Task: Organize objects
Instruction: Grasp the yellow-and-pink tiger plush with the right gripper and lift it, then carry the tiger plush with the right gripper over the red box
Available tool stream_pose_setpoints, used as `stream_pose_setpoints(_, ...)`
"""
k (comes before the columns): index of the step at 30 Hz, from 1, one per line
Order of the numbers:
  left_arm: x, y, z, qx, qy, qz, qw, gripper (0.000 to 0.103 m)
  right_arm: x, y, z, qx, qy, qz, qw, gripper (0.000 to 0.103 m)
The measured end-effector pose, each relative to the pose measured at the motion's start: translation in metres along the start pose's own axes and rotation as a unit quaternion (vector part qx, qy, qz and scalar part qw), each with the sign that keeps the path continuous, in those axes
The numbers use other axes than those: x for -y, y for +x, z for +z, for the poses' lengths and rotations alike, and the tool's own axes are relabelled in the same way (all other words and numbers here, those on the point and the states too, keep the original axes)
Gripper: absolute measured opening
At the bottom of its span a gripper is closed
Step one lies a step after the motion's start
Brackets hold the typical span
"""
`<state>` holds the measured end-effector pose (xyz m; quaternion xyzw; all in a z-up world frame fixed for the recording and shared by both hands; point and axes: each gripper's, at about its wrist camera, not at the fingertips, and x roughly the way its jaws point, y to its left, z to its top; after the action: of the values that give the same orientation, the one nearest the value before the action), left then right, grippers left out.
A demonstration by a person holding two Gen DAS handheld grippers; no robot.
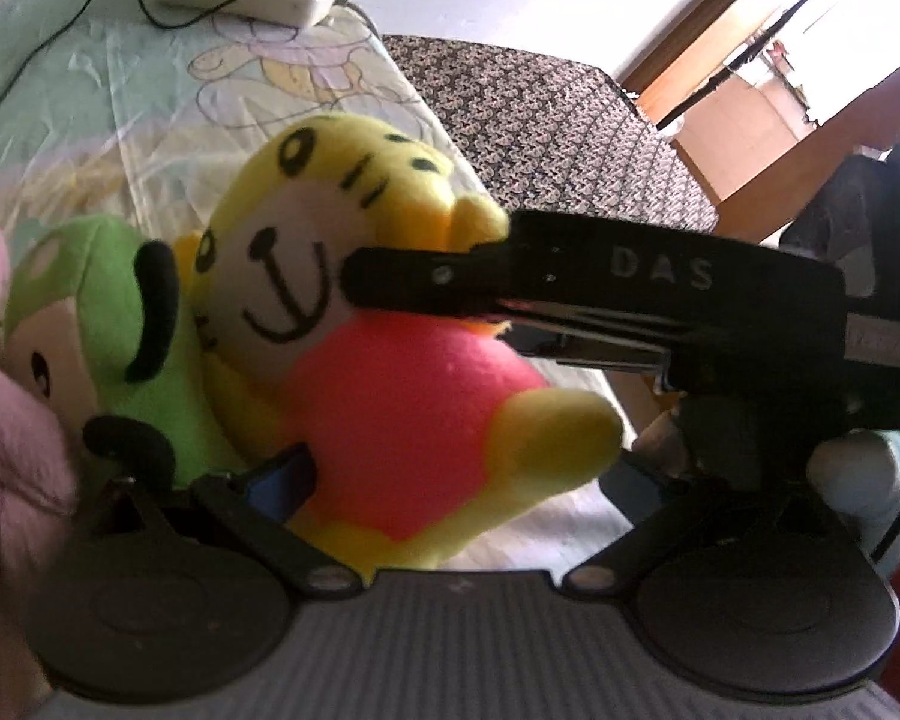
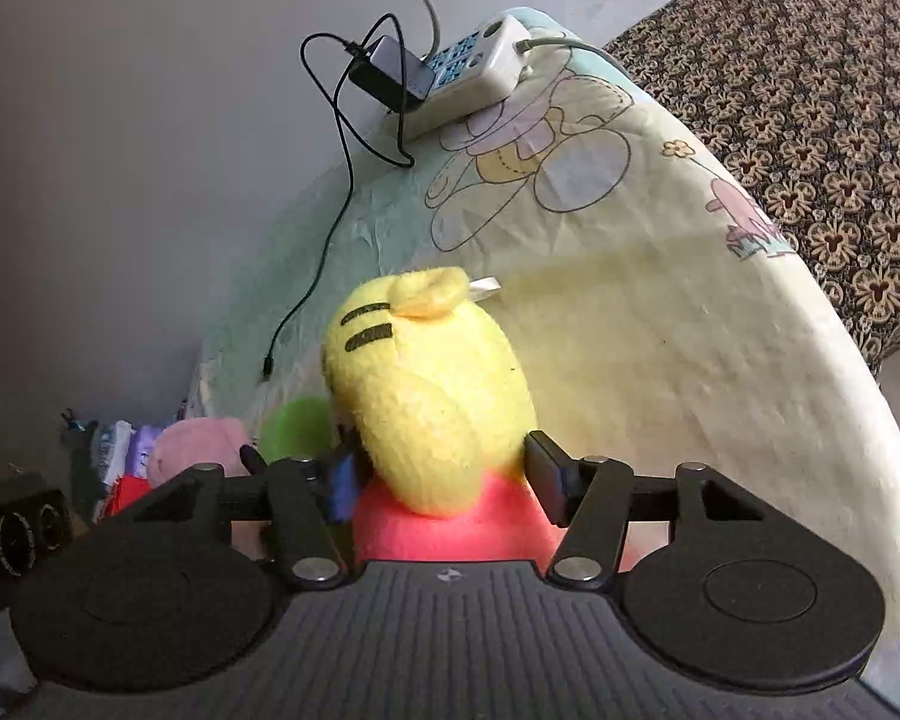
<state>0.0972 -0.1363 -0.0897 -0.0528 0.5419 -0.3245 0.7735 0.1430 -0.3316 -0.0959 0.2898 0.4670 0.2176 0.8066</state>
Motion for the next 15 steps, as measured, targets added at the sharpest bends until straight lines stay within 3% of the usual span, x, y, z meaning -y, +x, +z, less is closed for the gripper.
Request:
stream_pose_setpoints(7, -0.001, -0.009, -0.002, 0.01, 0.001, -0.005, 0.9999, 0.087, -0.011, -0.004, -0.002, 0.009, -0.032, -0.016, 0.999, 0.05)
stream_pose_setpoints(10, 0.001, -0.014, -0.003, 0.015, 0.002, -0.009, 0.9998, 0.078, -0.017, -0.013, -0.003, 0.017, -0.044, -0.013, 0.999, 0.045)
stream_pose_setpoints(15, 0.011, -0.013, -0.011, 0.006, 0.017, -0.019, 0.9997, 0.075, -0.024, -0.027, -0.011, 0.018, -0.07, -0.031, 0.997, 0.044)
